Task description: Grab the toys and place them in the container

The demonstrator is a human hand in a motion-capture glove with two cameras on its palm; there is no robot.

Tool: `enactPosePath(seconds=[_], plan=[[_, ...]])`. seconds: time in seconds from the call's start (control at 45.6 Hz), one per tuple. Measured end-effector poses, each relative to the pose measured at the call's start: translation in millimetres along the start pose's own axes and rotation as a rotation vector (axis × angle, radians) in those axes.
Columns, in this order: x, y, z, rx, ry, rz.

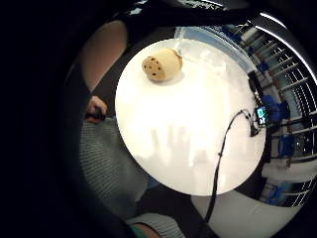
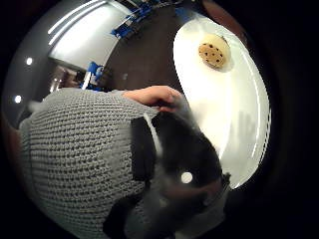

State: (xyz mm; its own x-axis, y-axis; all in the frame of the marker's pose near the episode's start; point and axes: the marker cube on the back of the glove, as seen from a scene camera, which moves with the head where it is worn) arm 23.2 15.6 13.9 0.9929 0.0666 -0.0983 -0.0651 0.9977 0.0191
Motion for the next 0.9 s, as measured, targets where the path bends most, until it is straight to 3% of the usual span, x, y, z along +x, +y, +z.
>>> enactPosePath(seconds=[0.088, 0.438, 0.504, 0.723, 0.899], plan=[[-24, -17, -14, -0.021, -0.088, -0.074], [-8, -30, -7, -0.021, 0.050, -0.087], [-13, -42, -4, -0.029, -0.031, -0.040], [7, -144, 32, -0.084, -0.116, 0.055], [21, -228, 80, -0.222, -0.062, 0.013]])
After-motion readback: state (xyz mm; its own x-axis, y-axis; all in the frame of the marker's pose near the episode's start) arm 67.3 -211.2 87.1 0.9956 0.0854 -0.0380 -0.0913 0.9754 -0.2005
